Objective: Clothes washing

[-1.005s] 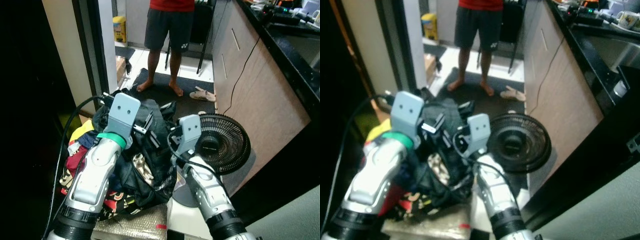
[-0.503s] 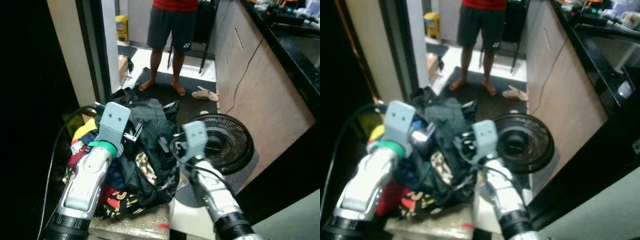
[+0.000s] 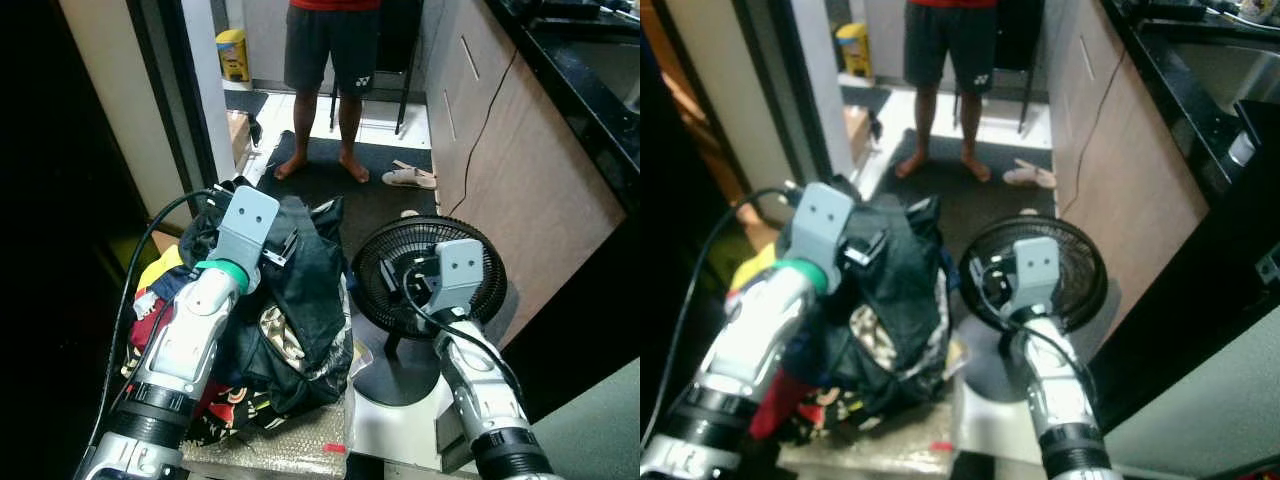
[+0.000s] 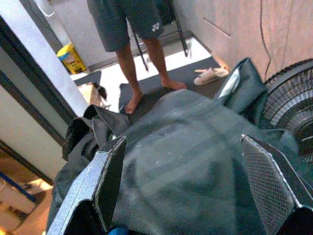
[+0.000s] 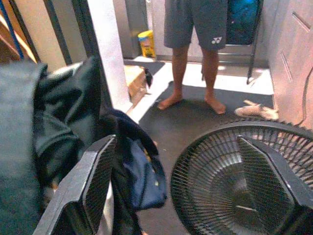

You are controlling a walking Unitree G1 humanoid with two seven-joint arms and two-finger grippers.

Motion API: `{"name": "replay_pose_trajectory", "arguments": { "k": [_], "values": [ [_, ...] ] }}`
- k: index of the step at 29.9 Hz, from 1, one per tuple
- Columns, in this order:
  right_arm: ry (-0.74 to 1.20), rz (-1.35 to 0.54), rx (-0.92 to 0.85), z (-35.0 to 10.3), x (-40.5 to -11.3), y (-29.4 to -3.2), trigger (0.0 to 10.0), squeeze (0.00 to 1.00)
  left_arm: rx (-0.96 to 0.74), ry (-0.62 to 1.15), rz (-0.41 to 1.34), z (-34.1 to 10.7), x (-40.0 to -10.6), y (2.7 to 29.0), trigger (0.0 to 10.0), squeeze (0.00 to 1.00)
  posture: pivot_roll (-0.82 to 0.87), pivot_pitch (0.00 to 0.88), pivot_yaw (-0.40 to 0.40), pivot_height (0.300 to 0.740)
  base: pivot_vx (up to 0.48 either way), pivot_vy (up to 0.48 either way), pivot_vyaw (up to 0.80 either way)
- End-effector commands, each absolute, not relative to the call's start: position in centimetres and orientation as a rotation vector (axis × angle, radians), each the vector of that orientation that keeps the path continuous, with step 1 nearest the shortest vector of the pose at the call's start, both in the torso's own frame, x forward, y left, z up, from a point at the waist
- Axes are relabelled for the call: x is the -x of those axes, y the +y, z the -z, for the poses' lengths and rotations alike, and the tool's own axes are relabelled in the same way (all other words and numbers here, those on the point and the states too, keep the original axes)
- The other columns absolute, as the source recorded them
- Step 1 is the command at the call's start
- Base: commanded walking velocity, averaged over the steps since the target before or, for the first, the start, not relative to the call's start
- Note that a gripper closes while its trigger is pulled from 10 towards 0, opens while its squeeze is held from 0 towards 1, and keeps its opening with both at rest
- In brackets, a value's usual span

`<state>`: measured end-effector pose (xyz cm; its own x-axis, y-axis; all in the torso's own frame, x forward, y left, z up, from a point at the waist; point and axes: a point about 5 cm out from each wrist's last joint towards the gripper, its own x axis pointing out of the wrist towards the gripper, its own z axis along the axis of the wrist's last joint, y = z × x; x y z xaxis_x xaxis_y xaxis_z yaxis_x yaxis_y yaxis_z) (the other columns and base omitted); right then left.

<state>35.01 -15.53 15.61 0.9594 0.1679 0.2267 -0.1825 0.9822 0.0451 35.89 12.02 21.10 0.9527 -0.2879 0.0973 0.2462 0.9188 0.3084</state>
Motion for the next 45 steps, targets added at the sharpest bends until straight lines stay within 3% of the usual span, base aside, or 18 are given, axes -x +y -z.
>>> {"name": "replay_pose_trajectory", "arguments": {
  "k": [1, 14, 35, 36, 37, 38, 45],
  "values": [
    [-0.219, -0.167, -0.111, -15.5, -35.2, -15.8, 10.0, 0.00, -0.313, -0.135, 0.242, -21.0, -36.2, 12.8, 10.0, 0.00, -0.05, 0.124, 0.091, 0.740, 0.000, 0.000, 0.00],
    [-0.183, -0.244, -0.009, -14.7, -35.5, -13.9, 10.0, 0.00, -0.315, -0.103, 0.217, -19.7, -35.9, 14.0, 10.0, 0.00, -0.01, 0.135, 0.061, 0.740, 0.000, 0.000, 0.00],
    [-0.101, -0.152, 0.018, -12.6, -35.4, -16.3, 10.0, 0.00, -0.346, 0.103, 0.381, -13.2, -33.3, 12.1, 10.0, 0.00, 0.01, 0.143, 0.051, 0.740, 0.000, 0.000, 0.00],
    [-0.102, -0.143, 0.021, -12.6, -35.5, -16.5, 10.0, 0.00, -0.335, 0.103, 0.387, -13.3, -33.2, 12.0, 9.3, 0.00, 0.01, 0.141, 0.052, 0.740, 0.000, 0.000, 0.00],
    [-0.102, -0.133, 0.024, -12.6, -35.5, -16.8, 10.0, 0.00, -0.322, 0.095, 0.388, -13.5, -33.1, 11.9, 3.1, 0.00, 0.01, 0.141, 0.052, 0.740, 0.000, 0.000, 0.00],
    [-0.101, -0.125, 0.025, -12.6, -35.5, -17.1, 10.0, 0.00, -0.307, 0.081, 0.387, -13.8, -33.1, 11.9, 0.0, 0.00, 0.01, 0.141, 0.052, 0.740, 0.000, 0.000, 0.00],
    [-0.100, -0.115, 0.028, -12.5, -35.5, -17.3, 10.0, 0.00, -0.272, 0.022, 0.381, -15.5, -33.2, 11.7, 0.0, 0.00, 0.01, 0.137, 0.049, 0.740, 0.000, 0.000, 0.00]
  ]
}}
